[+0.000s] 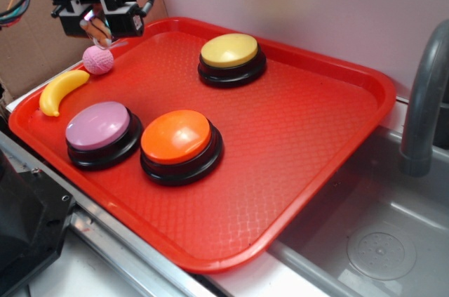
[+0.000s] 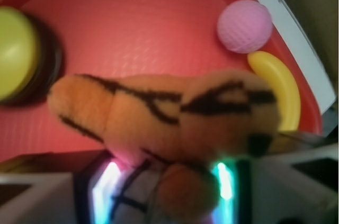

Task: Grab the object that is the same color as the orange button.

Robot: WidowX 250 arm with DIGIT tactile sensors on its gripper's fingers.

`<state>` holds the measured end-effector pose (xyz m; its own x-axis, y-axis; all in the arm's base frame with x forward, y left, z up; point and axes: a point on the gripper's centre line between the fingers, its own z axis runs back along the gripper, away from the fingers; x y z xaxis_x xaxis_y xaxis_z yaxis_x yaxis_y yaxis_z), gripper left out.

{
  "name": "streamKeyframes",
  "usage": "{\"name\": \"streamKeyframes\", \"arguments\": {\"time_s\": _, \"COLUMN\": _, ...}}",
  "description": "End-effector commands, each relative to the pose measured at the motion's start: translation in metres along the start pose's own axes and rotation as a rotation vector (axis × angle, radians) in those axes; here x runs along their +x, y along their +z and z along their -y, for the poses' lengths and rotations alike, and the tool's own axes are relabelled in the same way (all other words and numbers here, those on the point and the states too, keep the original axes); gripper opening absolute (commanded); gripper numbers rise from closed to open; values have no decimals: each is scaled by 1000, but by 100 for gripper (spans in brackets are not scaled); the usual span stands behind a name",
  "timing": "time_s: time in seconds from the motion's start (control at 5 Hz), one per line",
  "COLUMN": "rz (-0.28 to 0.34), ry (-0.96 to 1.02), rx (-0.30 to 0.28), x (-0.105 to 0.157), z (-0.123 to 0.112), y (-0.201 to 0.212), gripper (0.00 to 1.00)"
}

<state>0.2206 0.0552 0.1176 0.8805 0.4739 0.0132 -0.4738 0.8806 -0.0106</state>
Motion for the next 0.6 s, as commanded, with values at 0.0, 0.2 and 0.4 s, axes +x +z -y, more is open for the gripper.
{"name": "streamKeyframes", "arguments": {"time_s": 0.0, "rz": 84, "ry": -275, "rx": -38, "x": -33, "z": 44, "y": 38, "gripper": 0}}
{"name": "streamKeyframes", "arguments": {"time_s": 0.2, "rz": 105, "ry": -257, "rx": -25, "x": -41, "z": 45, "y": 36, "gripper": 0}}
{"name": "streamKeyframes", "arguments": {"time_s": 0.4, "rz": 115, "ry": -204, "rx": -34, "x": -38, "z": 37, "y": 36, "gripper": 0}}
